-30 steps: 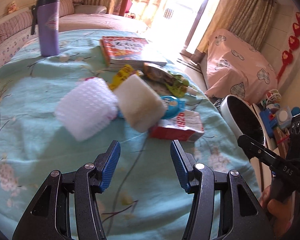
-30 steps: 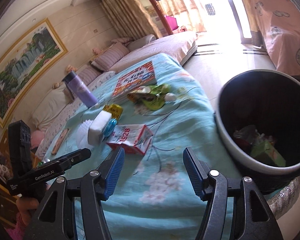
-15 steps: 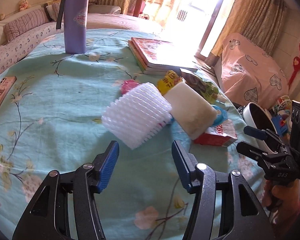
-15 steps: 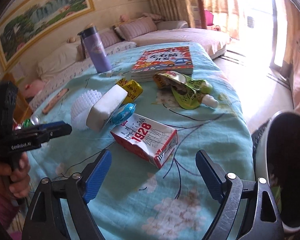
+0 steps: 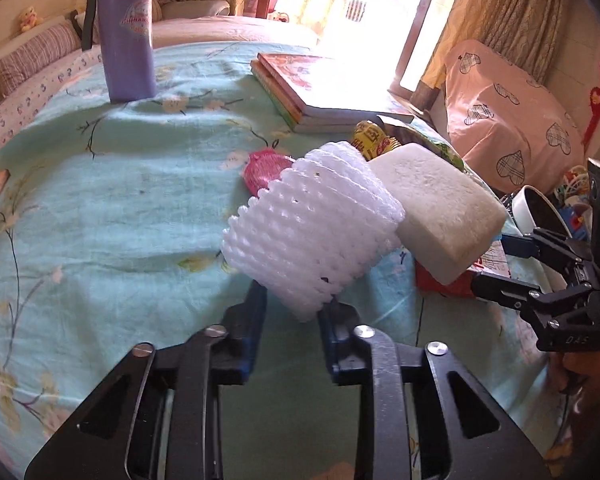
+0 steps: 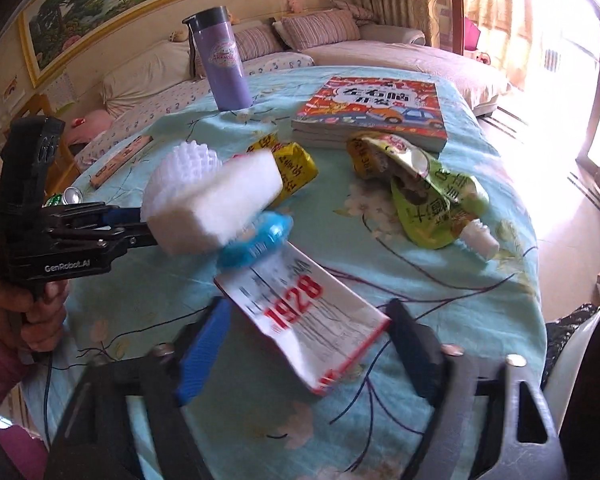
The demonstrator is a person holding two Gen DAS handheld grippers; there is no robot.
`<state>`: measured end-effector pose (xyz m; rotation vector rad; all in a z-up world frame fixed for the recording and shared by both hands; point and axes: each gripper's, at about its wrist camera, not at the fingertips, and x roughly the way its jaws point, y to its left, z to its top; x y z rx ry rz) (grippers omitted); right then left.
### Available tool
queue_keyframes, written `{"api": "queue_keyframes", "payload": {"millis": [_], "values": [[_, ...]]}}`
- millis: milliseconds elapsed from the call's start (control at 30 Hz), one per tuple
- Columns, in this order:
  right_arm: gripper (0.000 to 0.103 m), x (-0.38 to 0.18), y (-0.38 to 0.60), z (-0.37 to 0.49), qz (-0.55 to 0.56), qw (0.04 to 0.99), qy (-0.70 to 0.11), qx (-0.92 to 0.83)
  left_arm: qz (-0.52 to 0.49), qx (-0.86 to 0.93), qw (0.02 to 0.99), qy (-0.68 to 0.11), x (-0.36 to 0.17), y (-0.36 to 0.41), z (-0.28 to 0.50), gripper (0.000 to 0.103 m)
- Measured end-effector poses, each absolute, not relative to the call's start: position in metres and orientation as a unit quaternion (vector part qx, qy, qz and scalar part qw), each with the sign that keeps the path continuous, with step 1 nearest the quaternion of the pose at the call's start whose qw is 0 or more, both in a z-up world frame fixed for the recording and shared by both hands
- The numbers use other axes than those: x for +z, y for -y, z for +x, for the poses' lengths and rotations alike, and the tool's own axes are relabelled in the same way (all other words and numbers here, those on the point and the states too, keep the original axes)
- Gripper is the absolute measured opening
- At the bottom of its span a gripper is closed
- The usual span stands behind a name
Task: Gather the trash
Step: 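Grasp the white-and-red milk carton with the right tool while the left tool grasps the white foam net, then carry milk carton and foam net over the bin and open both tools to drop them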
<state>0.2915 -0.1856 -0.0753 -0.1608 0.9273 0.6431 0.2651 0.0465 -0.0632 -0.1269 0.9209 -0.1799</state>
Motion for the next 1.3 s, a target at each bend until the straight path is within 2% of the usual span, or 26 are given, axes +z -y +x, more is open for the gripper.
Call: {"api": "queue_keyframes", "payload": {"millis": [67, 133, 200, 367, 567, 800, 1300], "values": [[0.061, -0.075, 0.189, 0.285, -0.069, 0.846, -0.438, 0.295, -0.068, -0.088, 0.890, -0.443, -0.062, -0.046, 0.258, 0.017], [0.059, -0.074, 0.195, 0.279, -0.053, 0.847, -0.442, 0.289, -0.074, -0.087, 0.891, -0.439, -0.059, -0.047, 0.248, 0.015], [0.051, -0.072, 0.204, 0.270, -0.030, 0.850, -0.445, 0.280, -0.083, -0.091, 0.892, -0.435, -0.055, -0.048, 0.236, 0.015], [0.051, -0.069, 0.221, 0.244, 0.006, 0.854, -0.447, 0.267, -0.093, -0.109, 0.891, -0.432, -0.050, -0.041, 0.206, 0.015], [0.054, -0.069, 0.205, 0.236, -0.022, 0.850, -0.448, 0.276, -0.094, -0.118, 0.888, -0.434, -0.047, -0.032, 0.181, 0.015], [0.051, -0.080, 0.186, 0.240, -0.046, 0.852, -0.445, 0.270, -0.092, -0.118, 0.888, -0.434, -0.042, -0.028, 0.170, 0.015], [0.050, -0.035, 0.307, 0.181, 0.089, 0.898, -0.386, 0.190, -0.055, -0.210, 0.879, -0.425, -0.025, 0.076, 0.181, 0.014]]}}
